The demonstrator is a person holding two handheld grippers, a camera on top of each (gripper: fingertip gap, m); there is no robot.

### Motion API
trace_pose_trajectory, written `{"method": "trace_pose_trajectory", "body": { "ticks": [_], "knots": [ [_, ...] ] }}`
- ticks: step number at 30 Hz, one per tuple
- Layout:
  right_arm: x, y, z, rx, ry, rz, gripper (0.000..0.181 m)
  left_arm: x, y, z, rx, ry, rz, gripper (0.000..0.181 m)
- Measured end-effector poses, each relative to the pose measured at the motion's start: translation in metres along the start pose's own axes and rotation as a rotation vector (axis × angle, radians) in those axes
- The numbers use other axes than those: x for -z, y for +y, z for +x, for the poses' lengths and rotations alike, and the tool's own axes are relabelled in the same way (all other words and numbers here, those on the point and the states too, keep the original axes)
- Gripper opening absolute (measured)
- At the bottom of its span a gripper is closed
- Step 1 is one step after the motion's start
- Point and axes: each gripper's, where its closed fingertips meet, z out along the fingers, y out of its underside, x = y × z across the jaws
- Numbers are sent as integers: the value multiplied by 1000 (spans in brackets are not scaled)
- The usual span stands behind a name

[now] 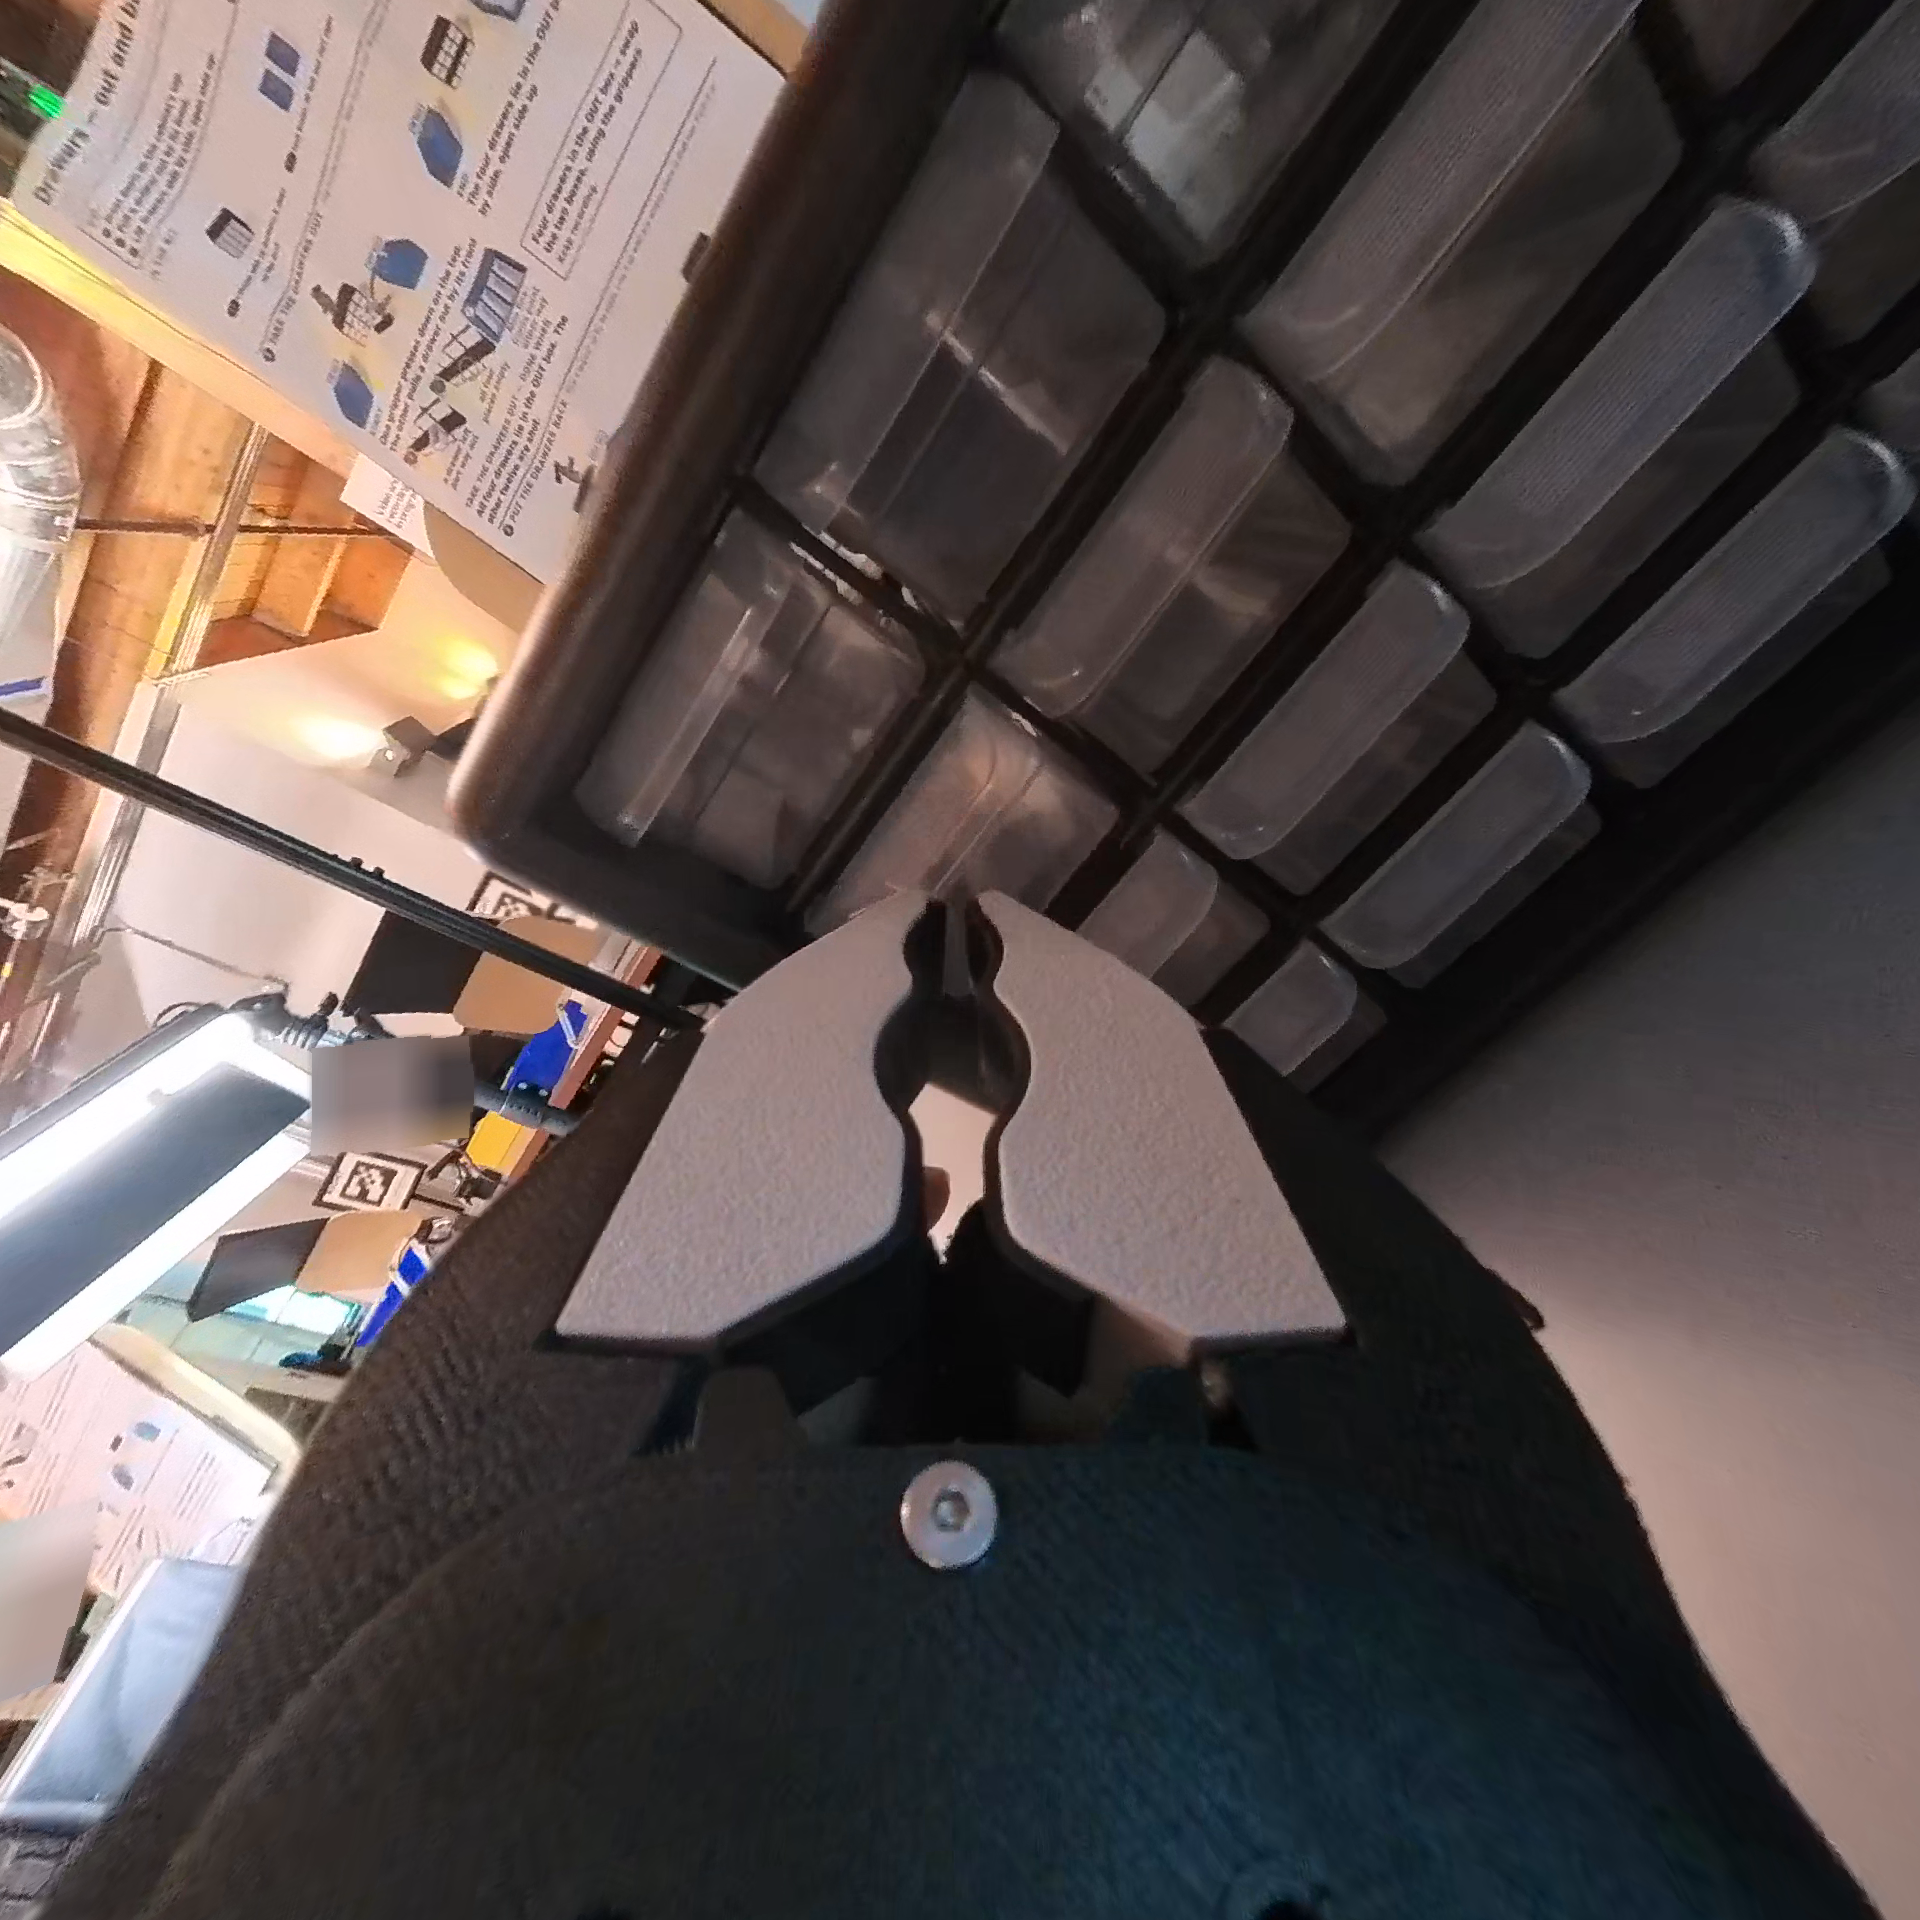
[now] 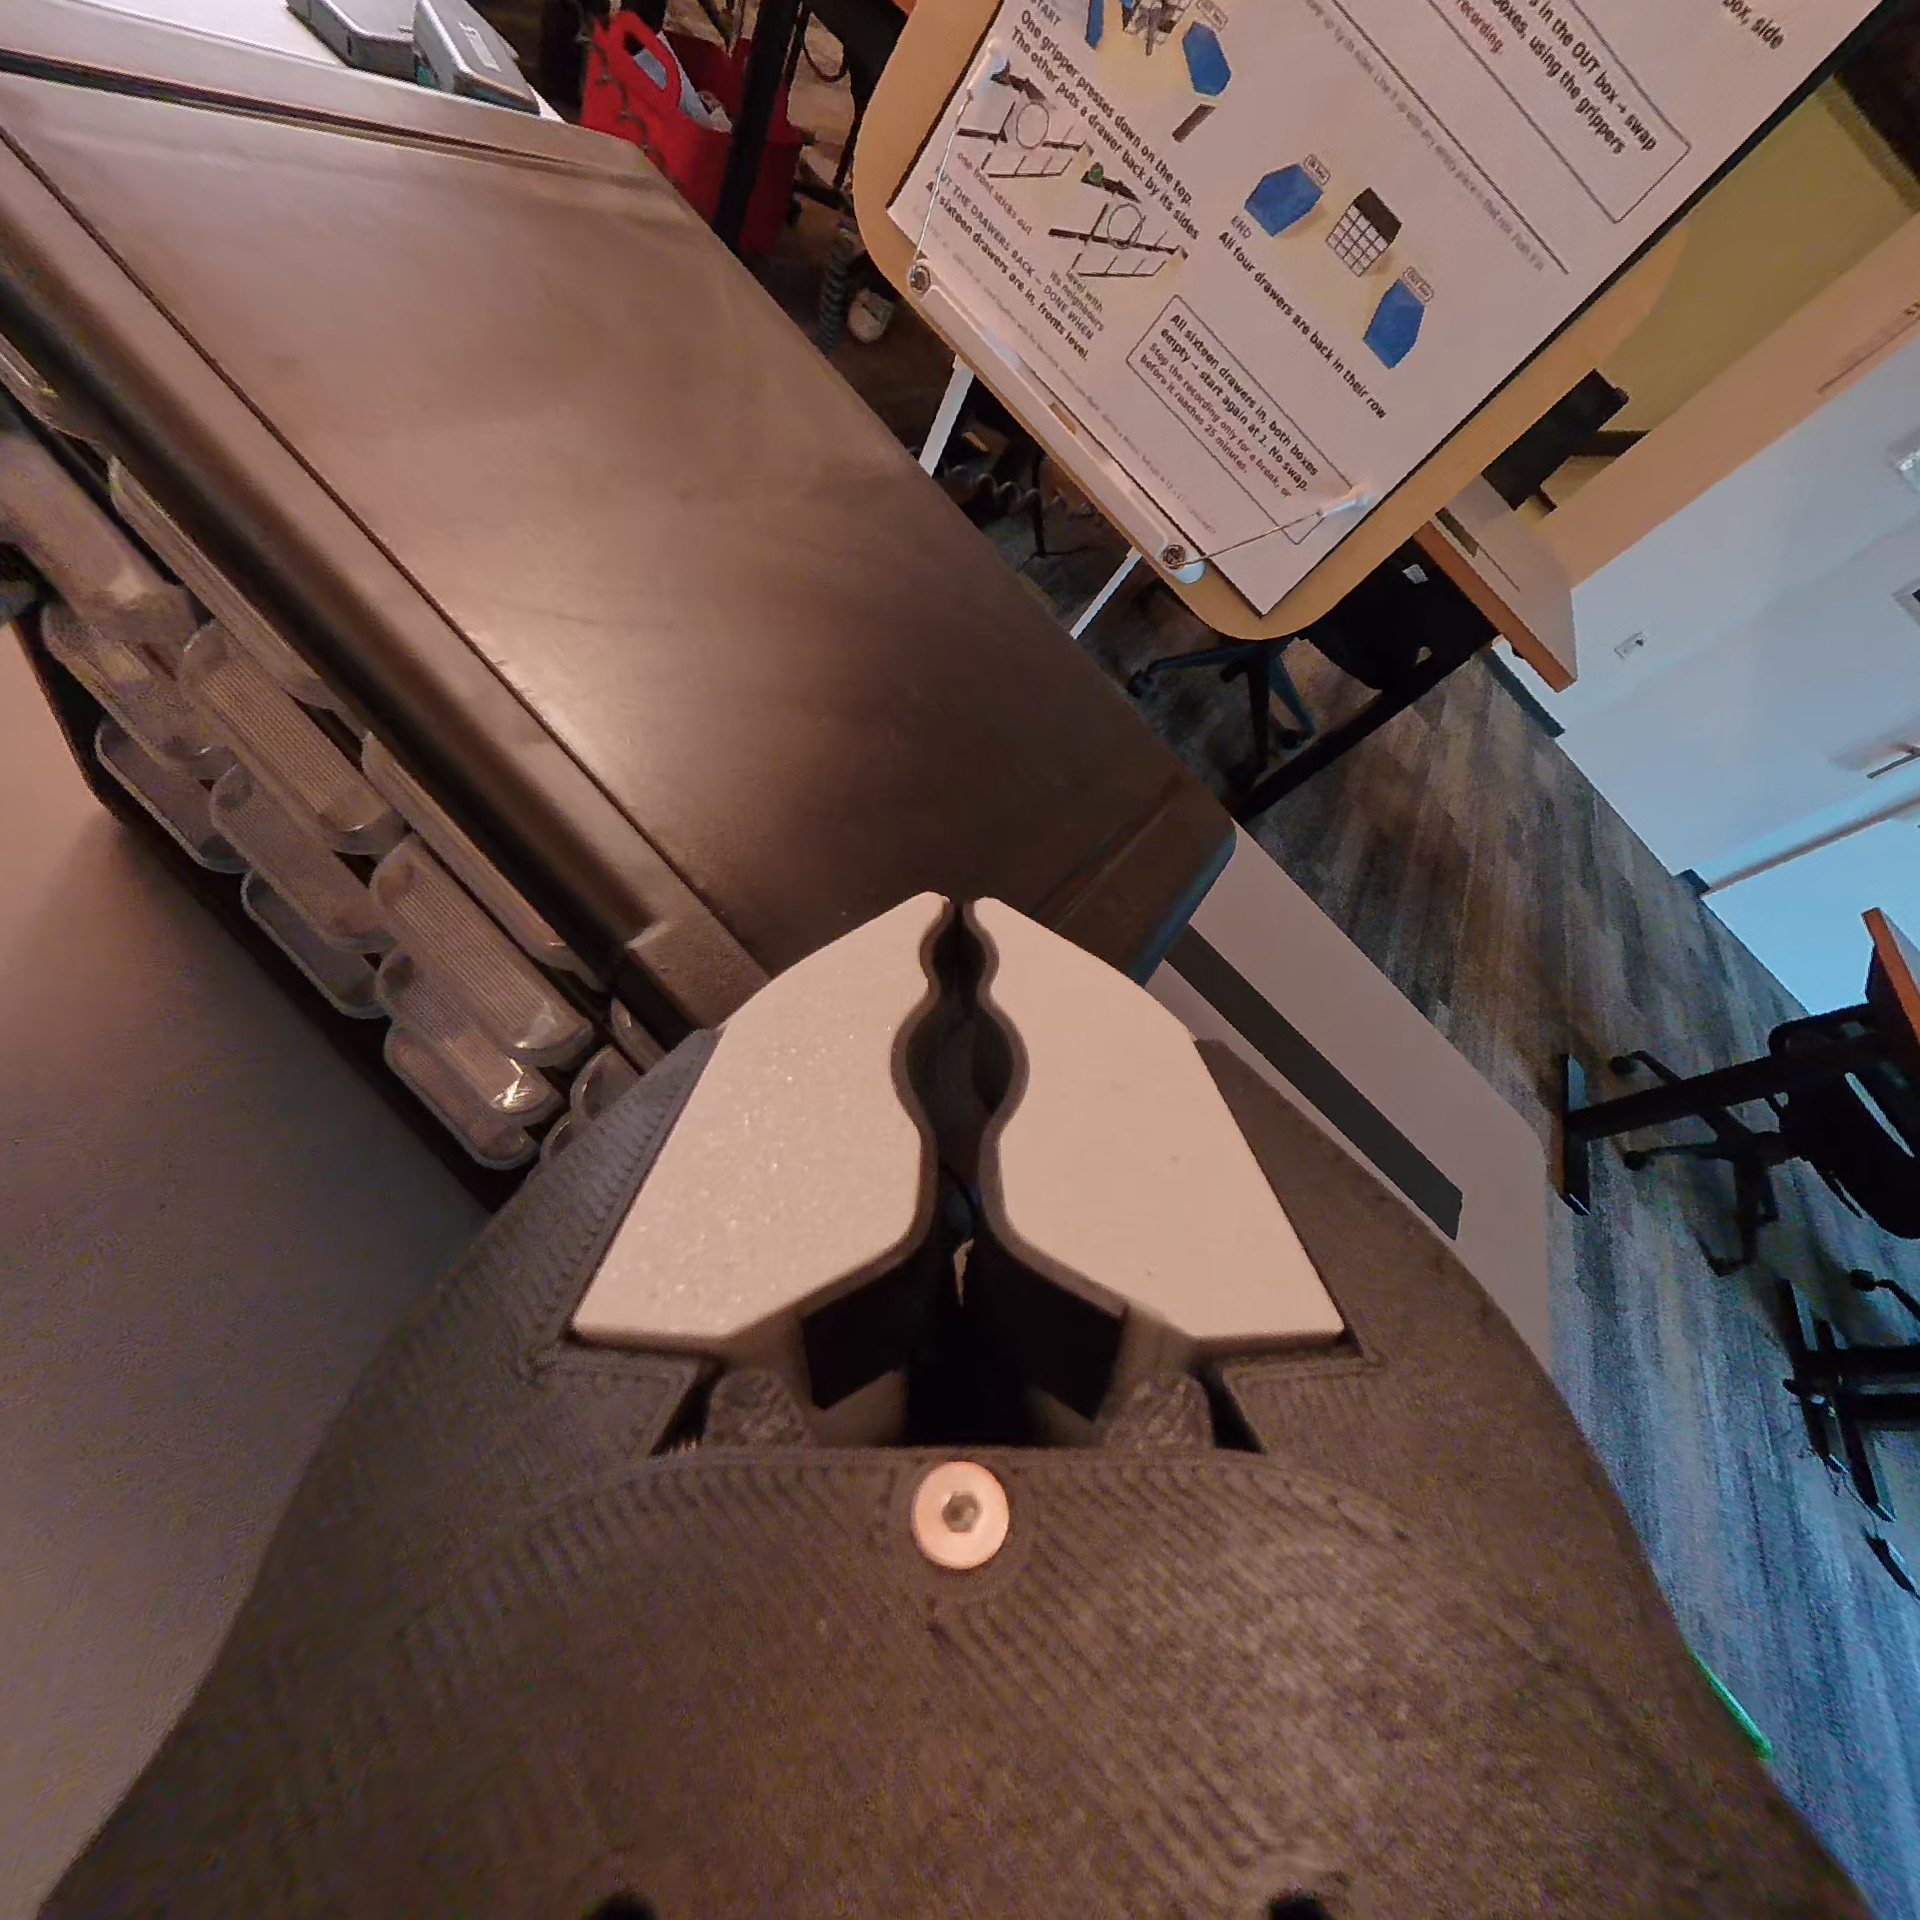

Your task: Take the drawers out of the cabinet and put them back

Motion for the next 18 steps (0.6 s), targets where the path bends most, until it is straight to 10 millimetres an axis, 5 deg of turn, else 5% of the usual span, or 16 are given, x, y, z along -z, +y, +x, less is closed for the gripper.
{"method": "trace_pose_trajectory", "body": {
  "ticks": [11,14,18],
  "knots": [
    [0,0,0,16,14,3,4,-3,0,0,6,-13,21,6],
    [4,0,2,7,28,63,15,6,-1,-15,154,-54,105,22],
    [28,-2,1,-232,-67,260,47,17,8,-49,479,-84,217,41]
  ]
}}
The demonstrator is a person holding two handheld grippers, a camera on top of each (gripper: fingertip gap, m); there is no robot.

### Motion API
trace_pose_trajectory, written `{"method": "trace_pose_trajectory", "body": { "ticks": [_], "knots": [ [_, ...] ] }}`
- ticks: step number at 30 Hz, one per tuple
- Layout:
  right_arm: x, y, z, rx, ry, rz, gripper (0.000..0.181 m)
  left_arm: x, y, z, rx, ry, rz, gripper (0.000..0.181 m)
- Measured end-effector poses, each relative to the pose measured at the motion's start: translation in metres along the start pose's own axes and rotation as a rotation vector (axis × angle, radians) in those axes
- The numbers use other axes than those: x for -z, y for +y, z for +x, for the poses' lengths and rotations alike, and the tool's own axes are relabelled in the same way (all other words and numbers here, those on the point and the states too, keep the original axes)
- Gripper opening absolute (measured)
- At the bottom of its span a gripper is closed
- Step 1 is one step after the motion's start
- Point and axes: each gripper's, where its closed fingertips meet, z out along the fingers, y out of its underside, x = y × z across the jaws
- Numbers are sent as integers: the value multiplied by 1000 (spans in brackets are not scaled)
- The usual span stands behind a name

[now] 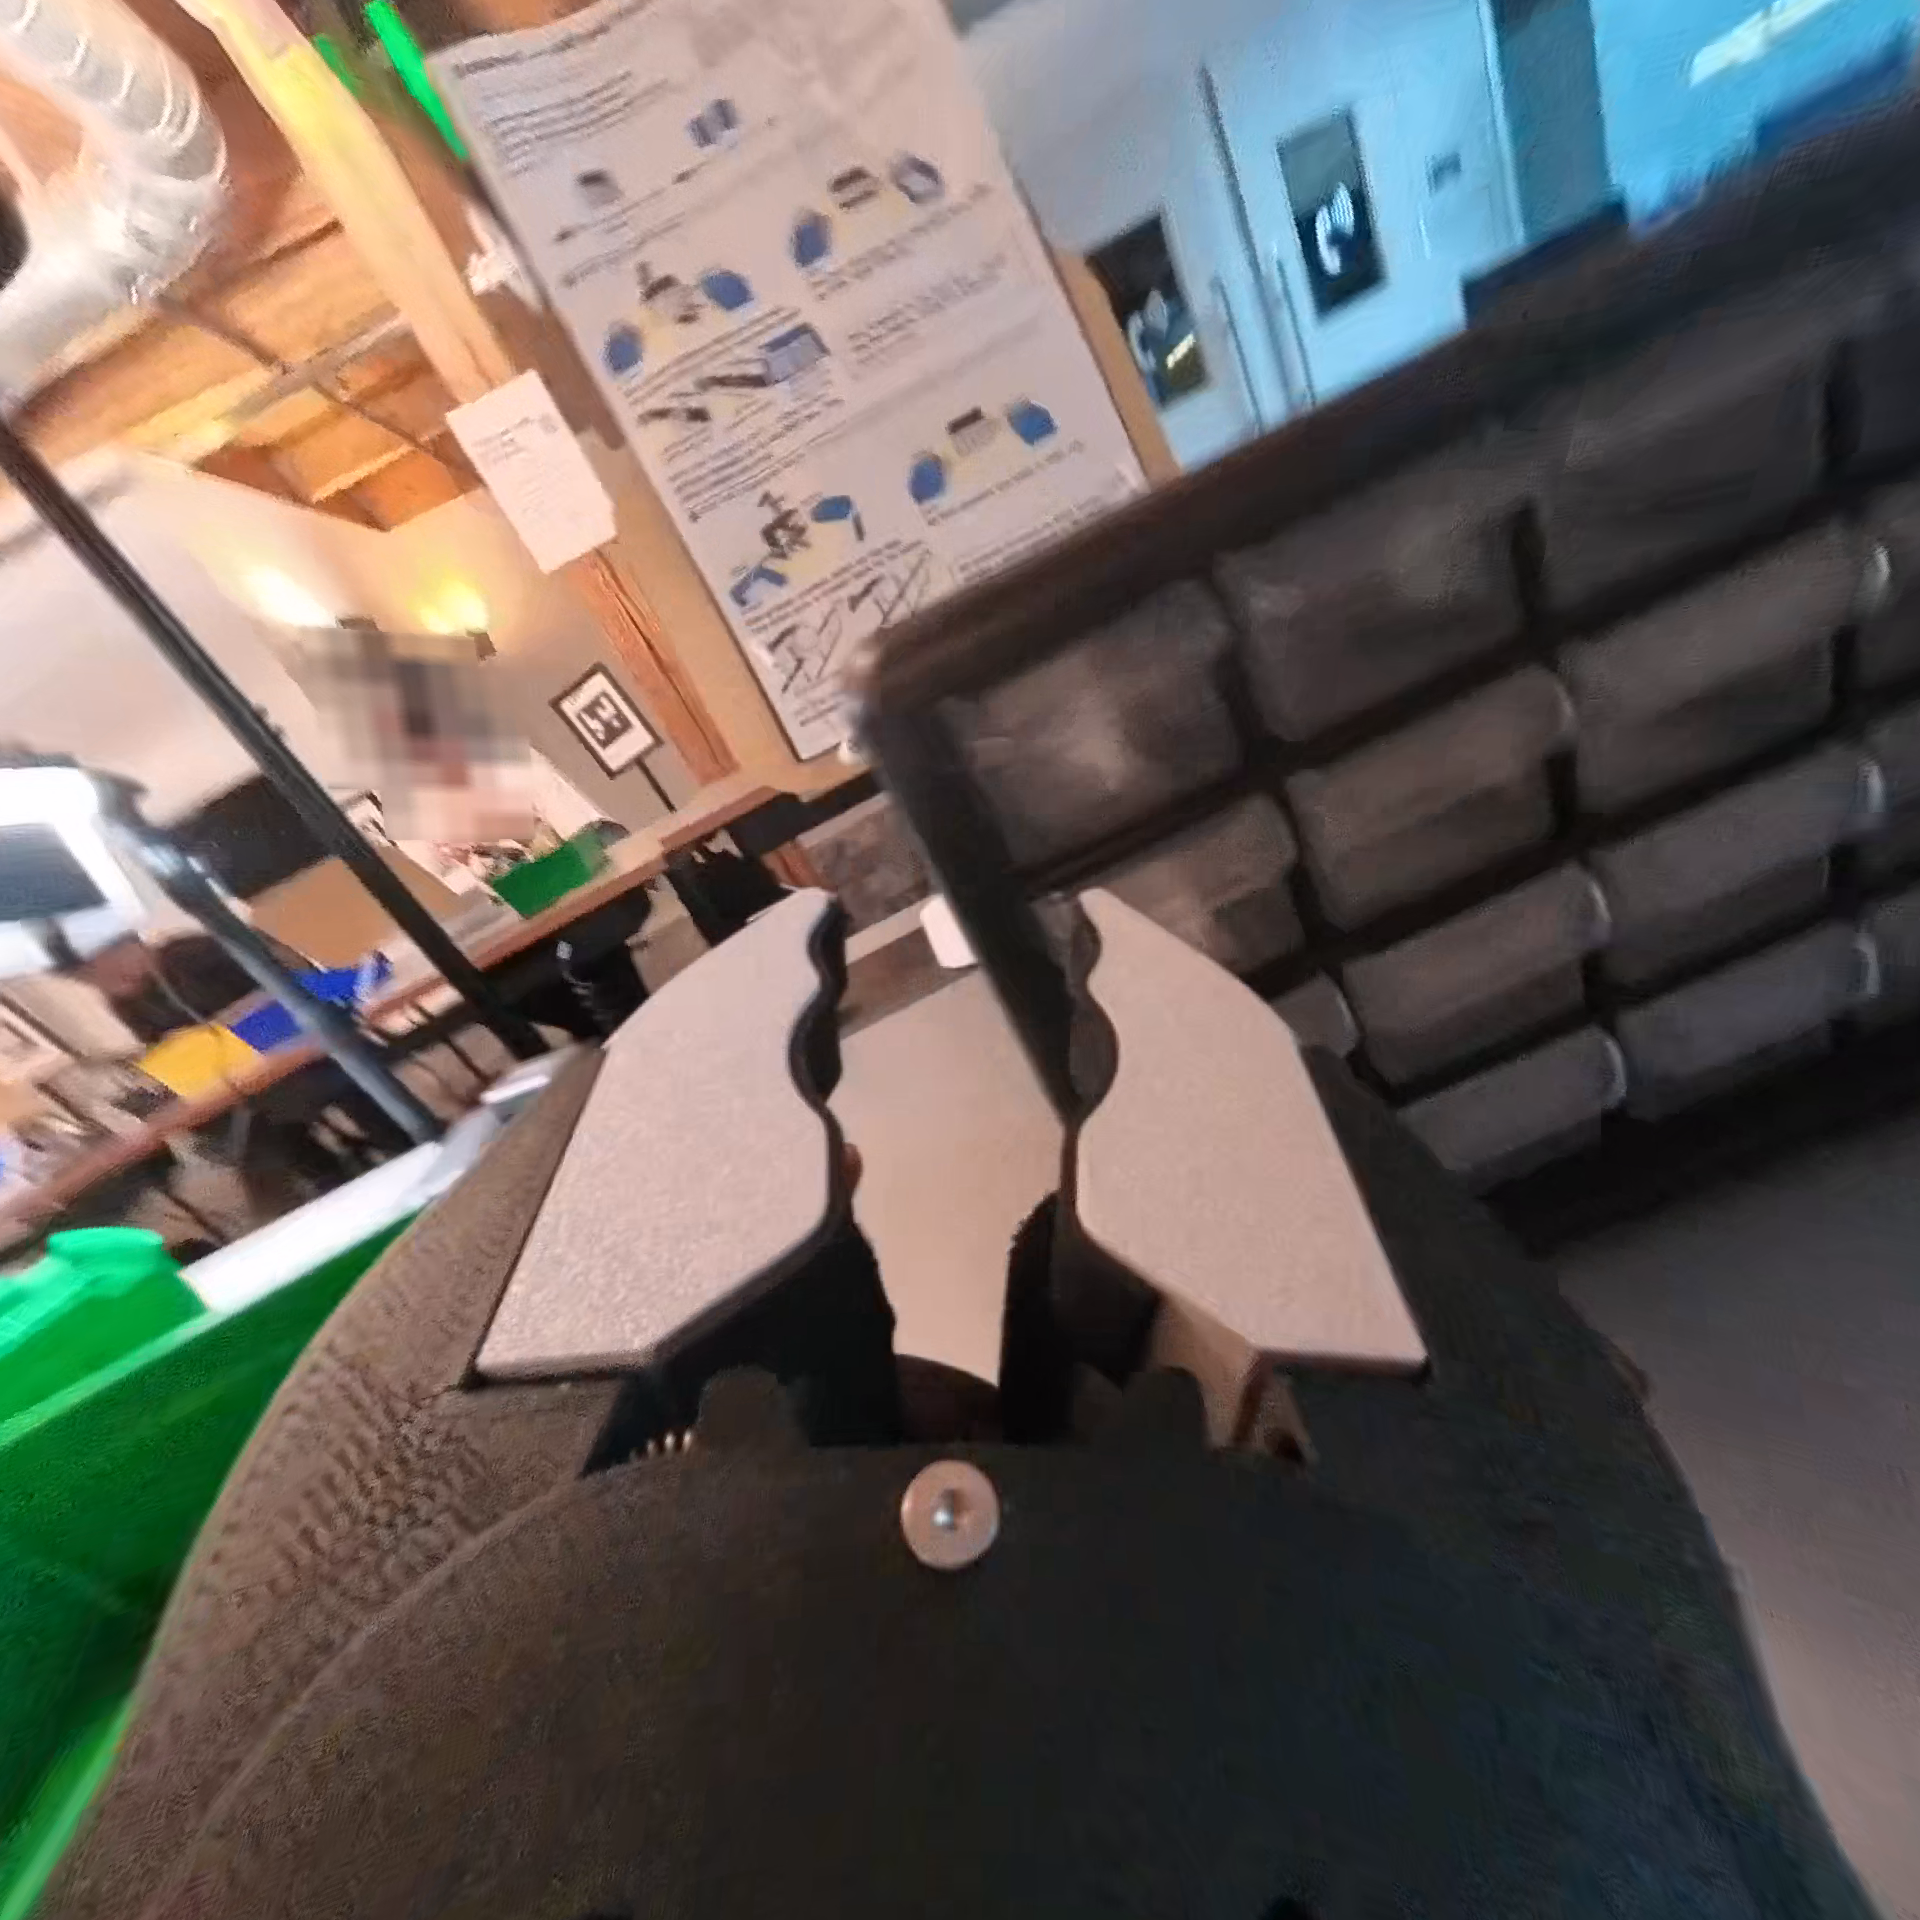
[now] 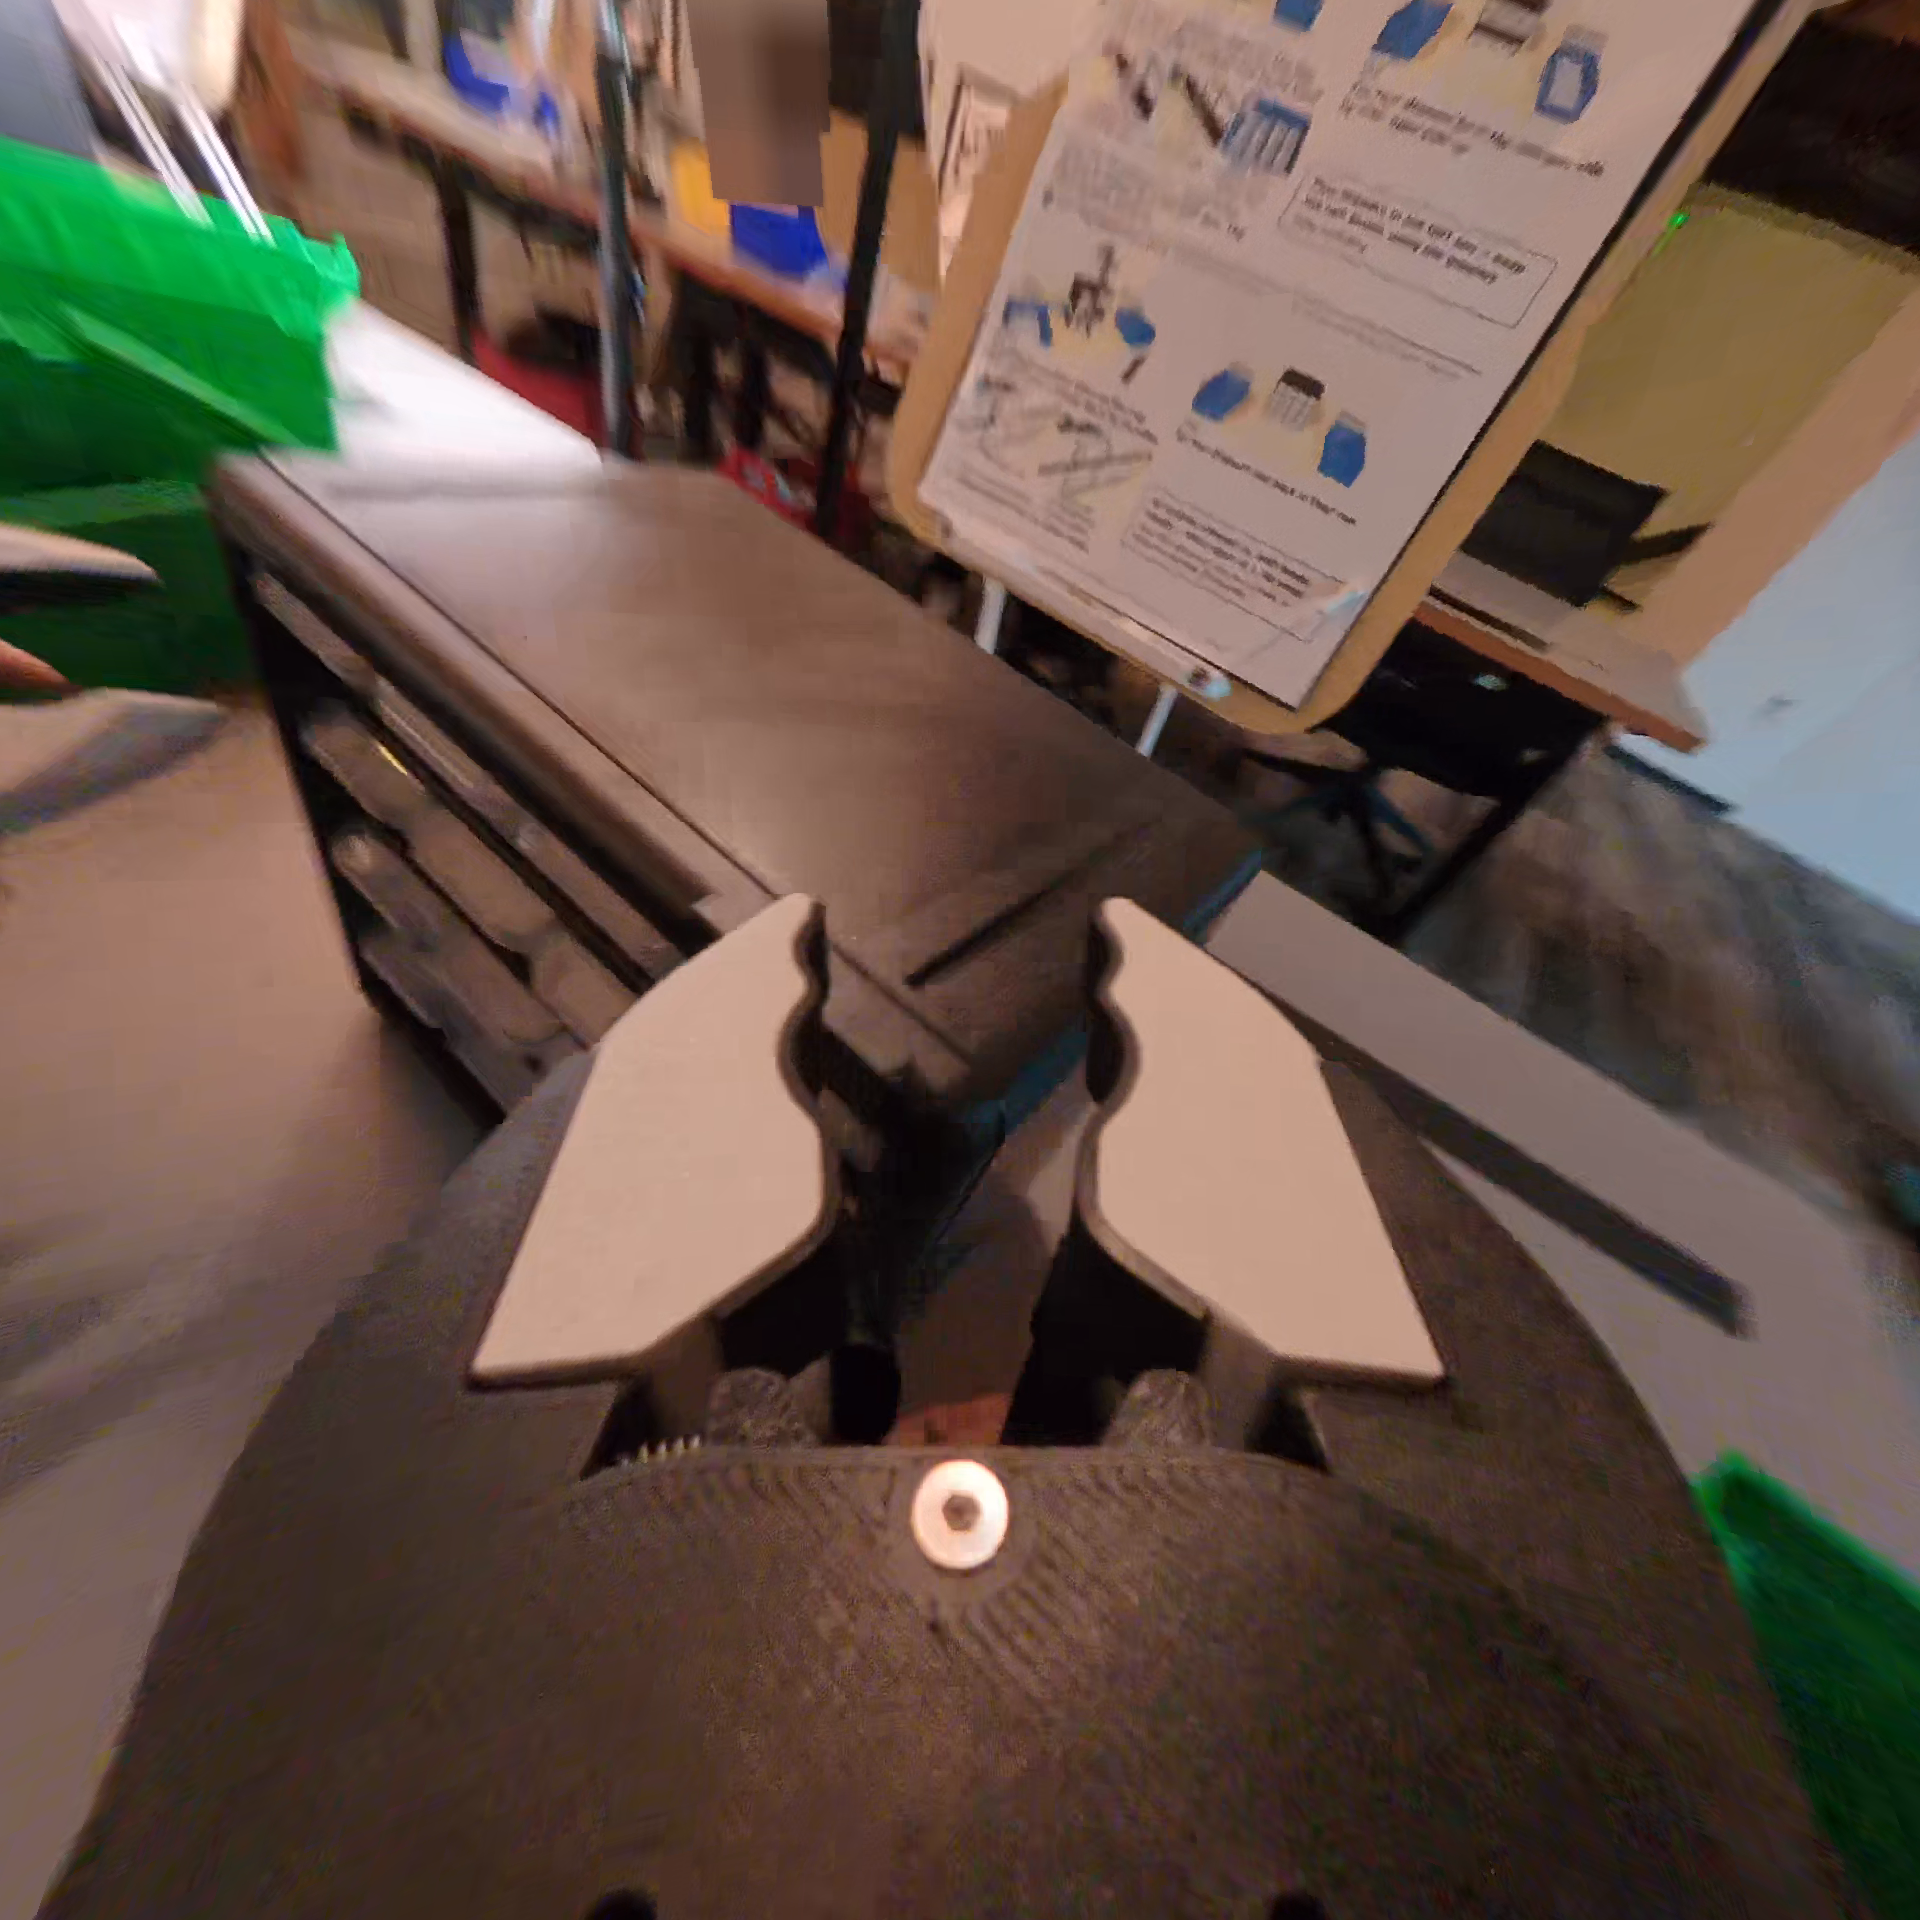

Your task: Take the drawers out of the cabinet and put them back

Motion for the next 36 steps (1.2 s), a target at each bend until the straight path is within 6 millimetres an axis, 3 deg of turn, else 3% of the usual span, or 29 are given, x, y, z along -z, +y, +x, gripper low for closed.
{"method": "trace_pose_trajectory", "body": {
  "ticks": [3,7,11,18,36],
  "knots": [
    [22,7,0,-156,-26,117,52,-5,1,-7,180,90,-1,52],
    [25,55,-19,-218,-108,4,47,-19,15,1,286,219,-70,51],
    [11,89,-21,-179,-82,-93,26,-22,19,14,312,288,-51,22],
    [-2,93,-8,-60,-19,-164,23,-27,19,15,235,271,-87,20],
    [-82,87,18,-75,-46,-196,23,-90,44,-18,229,201,-171,20]
  ]
}}
